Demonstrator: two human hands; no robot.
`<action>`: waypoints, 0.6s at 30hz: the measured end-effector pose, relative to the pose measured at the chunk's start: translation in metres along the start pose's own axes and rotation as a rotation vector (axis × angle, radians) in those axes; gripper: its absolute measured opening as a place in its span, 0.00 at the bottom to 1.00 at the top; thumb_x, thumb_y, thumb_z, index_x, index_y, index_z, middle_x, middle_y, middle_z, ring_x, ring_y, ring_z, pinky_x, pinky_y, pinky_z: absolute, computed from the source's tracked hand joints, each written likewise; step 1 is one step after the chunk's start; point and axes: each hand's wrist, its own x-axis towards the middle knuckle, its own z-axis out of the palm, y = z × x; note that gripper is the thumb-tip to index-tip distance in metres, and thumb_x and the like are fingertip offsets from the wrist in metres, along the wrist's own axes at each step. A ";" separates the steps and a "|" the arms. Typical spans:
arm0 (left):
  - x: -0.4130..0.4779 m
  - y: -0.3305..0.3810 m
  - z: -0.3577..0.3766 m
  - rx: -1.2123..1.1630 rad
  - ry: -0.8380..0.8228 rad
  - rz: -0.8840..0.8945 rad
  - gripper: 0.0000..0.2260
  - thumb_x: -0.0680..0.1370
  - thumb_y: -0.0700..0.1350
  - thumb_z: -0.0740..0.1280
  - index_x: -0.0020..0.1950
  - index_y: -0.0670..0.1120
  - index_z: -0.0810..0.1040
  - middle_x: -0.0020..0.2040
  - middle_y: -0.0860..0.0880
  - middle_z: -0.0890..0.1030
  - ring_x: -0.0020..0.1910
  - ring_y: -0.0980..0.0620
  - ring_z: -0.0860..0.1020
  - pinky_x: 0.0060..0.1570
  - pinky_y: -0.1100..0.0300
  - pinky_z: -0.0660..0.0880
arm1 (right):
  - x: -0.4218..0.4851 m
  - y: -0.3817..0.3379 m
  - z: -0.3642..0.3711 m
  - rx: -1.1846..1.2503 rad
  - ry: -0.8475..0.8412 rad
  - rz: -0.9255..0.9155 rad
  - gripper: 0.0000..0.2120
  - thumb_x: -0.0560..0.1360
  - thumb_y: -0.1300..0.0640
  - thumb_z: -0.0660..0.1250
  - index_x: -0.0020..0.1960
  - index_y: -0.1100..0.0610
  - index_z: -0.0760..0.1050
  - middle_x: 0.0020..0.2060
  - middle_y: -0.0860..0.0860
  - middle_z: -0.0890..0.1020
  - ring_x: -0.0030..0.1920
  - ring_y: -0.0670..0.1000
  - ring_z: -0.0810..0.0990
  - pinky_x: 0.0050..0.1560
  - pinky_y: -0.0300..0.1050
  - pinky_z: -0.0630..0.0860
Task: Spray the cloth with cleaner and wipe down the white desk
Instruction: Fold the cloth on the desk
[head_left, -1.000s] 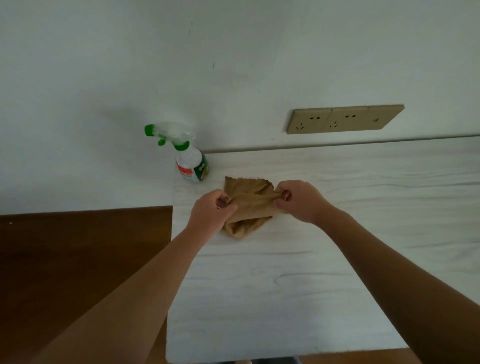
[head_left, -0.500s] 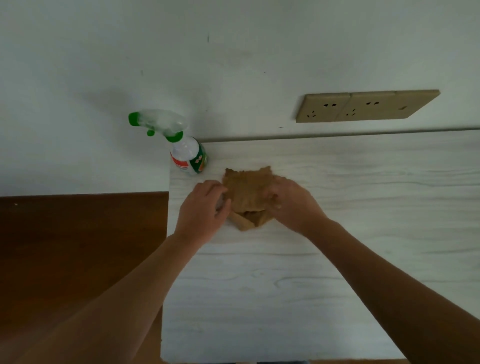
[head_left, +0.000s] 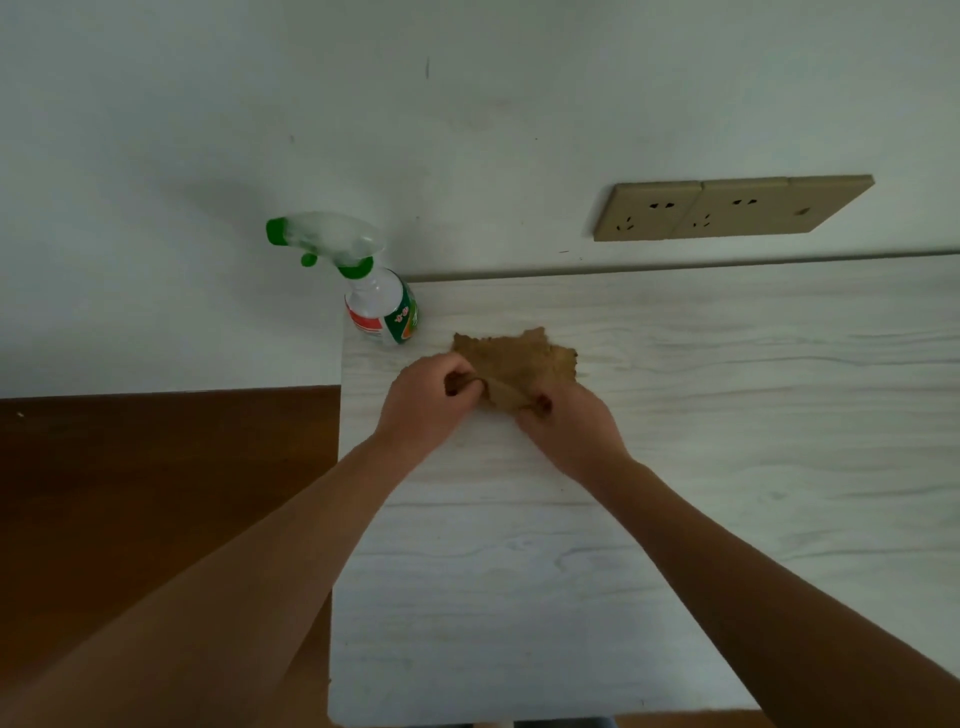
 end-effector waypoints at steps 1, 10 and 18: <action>0.006 0.003 -0.001 -0.052 0.010 -0.056 0.05 0.77 0.51 0.72 0.49 0.51 0.80 0.41 0.58 0.80 0.43 0.59 0.78 0.42 0.58 0.75 | 0.005 0.001 -0.007 0.101 0.025 0.067 0.04 0.75 0.50 0.67 0.44 0.47 0.73 0.35 0.44 0.78 0.36 0.46 0.76 0.35 0.42 0.69; 0.002 0.000 0.006 0.129 0.007 -0.245 0.12 0.78 0.60 0.70 0.50 0.53 0.77 0.42 0.55 0.79 0.41 0.57 0.77 0.38 0.61 0.72 | 0.017 0.004 -0.013 -0.006 0.015 -0.019 0.24 0.69 0.39 0.73 0.60 0.48 0.72 0.54 0.43 0.75 0.51 0.45 0.76 0.50 0.42 0.75; -0.009 -0.006 0.006 0.075 0.016 -0.167 0.08 0.78 0.57 0.71 0.47 0.53 0.80 0.42 0.58 0.78 0.41 0.60 0.76 0.39 0.64 0.69 | 0.029 0.006 -0.014 -0.072 -0.114 -0.079 0.12 0.72 0.45 0.74 0.53 0.45 0.78 0.47 0.40 0.77 0.48 0.43 0.74 0.46 0.39 0.69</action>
